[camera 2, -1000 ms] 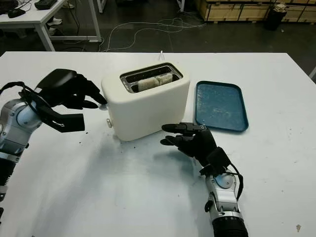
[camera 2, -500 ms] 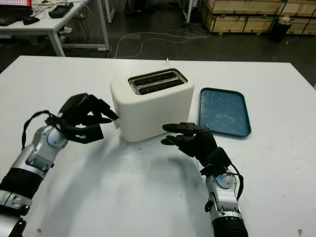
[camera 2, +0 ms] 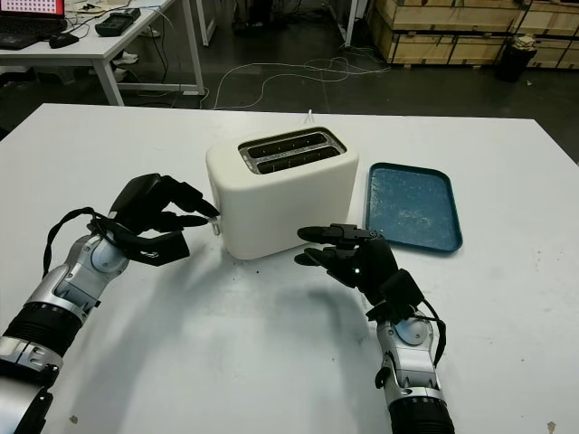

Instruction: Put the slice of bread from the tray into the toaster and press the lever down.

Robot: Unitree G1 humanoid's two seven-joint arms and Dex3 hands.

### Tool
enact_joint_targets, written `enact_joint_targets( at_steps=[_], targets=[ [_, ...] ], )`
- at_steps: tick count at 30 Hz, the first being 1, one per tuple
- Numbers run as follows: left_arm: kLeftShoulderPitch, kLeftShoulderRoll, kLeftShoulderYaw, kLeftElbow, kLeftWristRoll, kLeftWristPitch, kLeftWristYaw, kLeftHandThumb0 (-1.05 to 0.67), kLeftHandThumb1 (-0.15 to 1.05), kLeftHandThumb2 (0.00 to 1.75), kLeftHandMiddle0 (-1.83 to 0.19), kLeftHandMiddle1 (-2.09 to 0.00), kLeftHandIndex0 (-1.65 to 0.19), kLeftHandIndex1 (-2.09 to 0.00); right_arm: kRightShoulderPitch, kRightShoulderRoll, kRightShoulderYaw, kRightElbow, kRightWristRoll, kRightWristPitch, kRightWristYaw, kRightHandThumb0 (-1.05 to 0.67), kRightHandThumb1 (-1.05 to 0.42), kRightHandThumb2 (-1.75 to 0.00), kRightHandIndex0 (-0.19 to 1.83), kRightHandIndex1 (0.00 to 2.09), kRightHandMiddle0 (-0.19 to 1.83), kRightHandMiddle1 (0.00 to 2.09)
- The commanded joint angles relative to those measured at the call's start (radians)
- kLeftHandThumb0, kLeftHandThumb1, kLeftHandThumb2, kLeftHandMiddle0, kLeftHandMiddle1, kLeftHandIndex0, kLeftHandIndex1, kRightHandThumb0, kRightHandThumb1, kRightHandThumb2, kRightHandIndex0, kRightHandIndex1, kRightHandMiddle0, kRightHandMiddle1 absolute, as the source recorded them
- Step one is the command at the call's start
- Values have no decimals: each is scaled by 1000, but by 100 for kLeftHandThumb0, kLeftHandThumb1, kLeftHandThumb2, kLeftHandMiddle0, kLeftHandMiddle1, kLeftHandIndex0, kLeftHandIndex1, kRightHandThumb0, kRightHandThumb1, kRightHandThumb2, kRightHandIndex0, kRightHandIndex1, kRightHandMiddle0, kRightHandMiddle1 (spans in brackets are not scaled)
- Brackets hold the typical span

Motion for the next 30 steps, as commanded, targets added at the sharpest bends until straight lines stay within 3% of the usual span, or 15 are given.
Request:
enact_joint_targets(
  at_steps=[1, 13, 19, 22, 24, 26, 29, 30],
  targets=[
    [82, -146, -192, 145, 111, 74, -74, -14, 92, 2, -90, -75, -112, -1, -4, 3, 1, 0, 7, -15, -4, -47, -86, 0, 134, 1, 118, 0],
    [44, -142, -186, 111, 107, 87, -72, -19, 92, 2, -84, -78, -112, -1, -4, 6, 0, 1, 16, -13, 3, -46, -86, 0, 133, 1, 118, 0],
    [15, -150, -186, 92, 90, 67, -94, -19, 92, 2, -84, -84, -113, -1, -5, 4, 2, -1, 9, -18, -2, -47, -86, 0, 134, 1, 118, 0],
    [-10, -173, -205, 91, 109, 108, -103, -20, 92, 1, -83, -95, -115, -2, -5, 1, 2, -1, 5, -20, -3, -47, -86, 0, 134, 1, 118, 0],
    [-31, -203, -225, 141, 125, 116, -74, -18, 90, 0, -81, -105, -115, -2, -4, 1, 1, -2, 10, -15, -1, -48, -86, 0, 134, 1, 119, 0],
    [-53, -263, -238, 260, 126, 127, -43, -16, 90, 0, -81, -95, -114, -1, -4, -1, 0, -3, 13, -8, 3, -47, -86, 0, 134, 1, 118, 0],
    [-69, -355, -258, 454, 137, 148, -25, -12, 87, 0, -90, -51, -113, -2, -5, -1, -2, 1, 18, -12, 8, -46, -85, 0, 134, 1, 118, 0],
    [-72, -374, -263, 497, 140, 155, -30, -14, 87, 0, -90, -44, -116, -3, -6, -1, -3, 5, 20, -19, 11, -46, -85, 0, 133, 1, 118, 0]
  ],
)
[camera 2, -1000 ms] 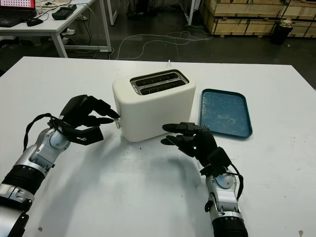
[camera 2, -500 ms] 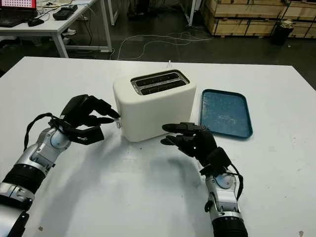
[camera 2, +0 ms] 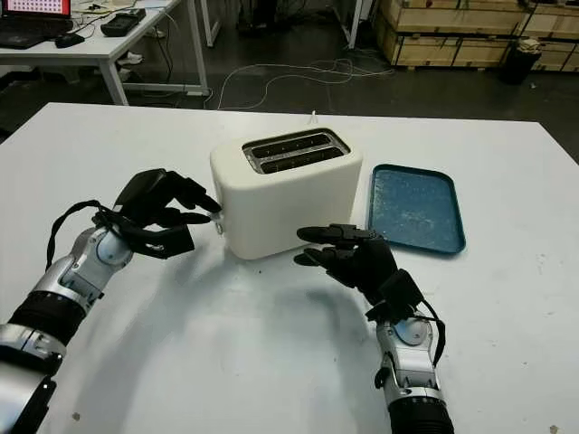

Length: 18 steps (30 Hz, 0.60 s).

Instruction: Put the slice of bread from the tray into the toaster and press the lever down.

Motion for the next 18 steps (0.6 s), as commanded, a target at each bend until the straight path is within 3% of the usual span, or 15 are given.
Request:
enact_joint_targets(
  at_steps=[1, 7, 18],
  targets=[
    [43, -382, -231, 326, 139, 156, -68, -15, 86, 0, -91, -41, -117, -3, -6, -2, -6, 6, 21, -21, 10, -45, -85, 0, 134, 1, 118, 0],
    [36, -419, -245, 391, 159, 177, -36, -15, 89, 1, -97, -45, -110, 0, -2, -4, -14, -3, 27, 0, 15, -45, -85, 0, 132, 0, 118, 0],
    [28, -406, -270, 414, 150, 161, -7, -16, 89, 0, -91, -49, -106, 0, -3, 0, -11, 3, 22, -10, 16, -46, -85, 0, 133, 0, 118, 0]
  ],
)
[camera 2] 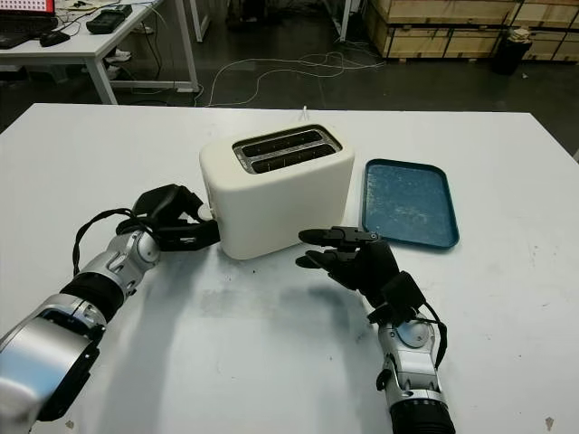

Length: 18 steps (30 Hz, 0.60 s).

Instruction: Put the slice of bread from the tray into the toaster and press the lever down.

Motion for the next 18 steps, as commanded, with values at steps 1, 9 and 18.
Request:
enact_joint_targets(
  at_steps=[1, 9, 18],
  targets=[
    [163, -267, -154, 95, 64, -28, -158, -16, 90, 0, -91, -49, -106, 0, -11, 1, -3, -1, 22, -7, 3, -46, -85, 0, 133, 0, 118, 0],
    [151, -219, -153, 62, 41, -61, -149, -15, 91, 1, -88, -47, -105, 0, -12, 0, -1, 2, 12, -16, -1, -46, -85, 0, 133, 1, 118, 0],
    [231, -3, -87, -260, -87, -120, -242, -19, 92, 5, -91, -67, -108, -1, -32, -16, -12, 16, 10, -46, 6, -46, -86, 0, 134, 1, 117, 0]
  ],
)
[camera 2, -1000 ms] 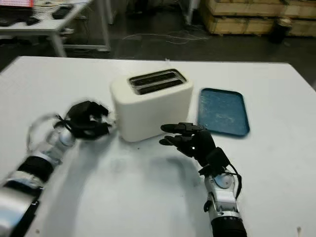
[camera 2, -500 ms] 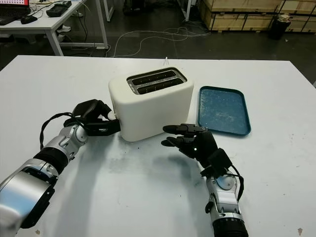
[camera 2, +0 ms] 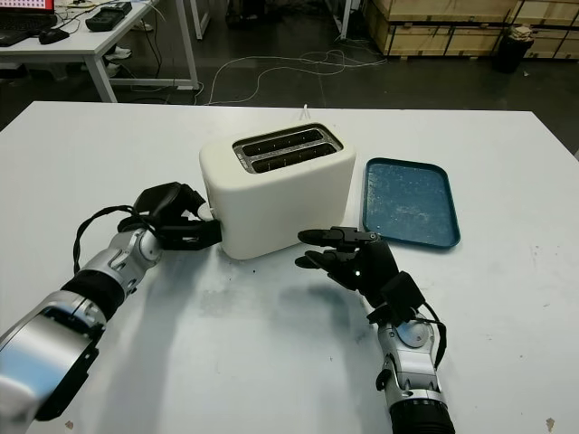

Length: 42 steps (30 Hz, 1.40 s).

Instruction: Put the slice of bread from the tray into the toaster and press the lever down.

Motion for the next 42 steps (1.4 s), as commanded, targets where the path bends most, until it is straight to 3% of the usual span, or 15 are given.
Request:
enact_joint_targets(
  at_steps=[1, 4, 7, 8, 11, 13, 21, 27, 33, 37, 40, 42],
  targets=[
    [152, -45, -56, -142, -47, -77, -233, -21, 92, 6, -89, -73, -108, -1, -33, -17, -12, 15, 11, -41, 5, -46, -86, 0, 133, 1, 117, 0],
    [230, 69, -18, -375, -94, -27, -298, -20, 92, 5, -91, -89, -109, -2, -43, -27, -16, 11, 10, -42, 8, -46, -86, 0, 132, 0, 116, 0],
    [305, 180, 21, -602, -77, 72, -370, -21, 91, 2, -93, -92, -112, -3, -56, -37, -23, 16, 13, -52, 14, -45, -86, 0, 130, 0, 115, 0],
    [327, 207, 39, -666, -68, 114, -397, -21, 91, 1, -94, -89, -112, -2, -62, -41, -26, 22, 16, -60, 18, -45, -86, 0, 130, 0, 115, 0],
    [382, 260, 93, -816, -58, 226, -476, -32, 87, 0, -104, -56, -112, -1, -76, -50, -34, 33, 19, -74, 25, -45, -86, 0, 128, 0, 114, 0],
    [409, 281, 125, -877, -51, 268, -505, -37, 85, 0, -110, -50, -113, -1, -82, -53, -38, 39, 16, -86, 23, -46, -86, 0, 127, 0, 113, 0],
    [441, 287, 197, -950, -9, 345, -510, -33, 80, 0, -112, -53, -117, -3, -93, -68, -40, 46, 6, -94, 13, -44, -82, 0, 122, 0, 108, 0],
    [426, 319, 238, -970, -13, 322, -528, -35, 79, 0, -99, -76, -119, -2, -148, -121, -58, 99, 0, -160, 27, -40, -83, 0, 117, 0, 105, 0],
    [439, 362, 347, -1056, -101, 242, -555, -41, 77, 0, -99, -79, -122, -3, -254, -250, -89, 157, -6, -172, 77, -47, -82, 0, 116, 1, 101, 0],
    [452, 340, 473, -1085, -247, 110, -527, -36, 76, 0, -88, -116, -127, -7, -333, -353, -103, 168, -43, -146, 70, -47, -80, 0, 115, 0, 99, 0],
    [425, 353, 533, -1096, -317, 64, -542, -39, 78, 1, -84, -128, -127, -10, -421, -428, -108, 212, -83, -145, 55, -48, -79, 0, 112, 0, 99, 1],
    [387, 376, 543, -1082, -333, 61, -569, -37, 77, 0, -84, -124, -126, -11, -486, -465, -103, 263, -111, -135, 40, -48, -78, 0, 113, 1, 100, 1]
  ],
)
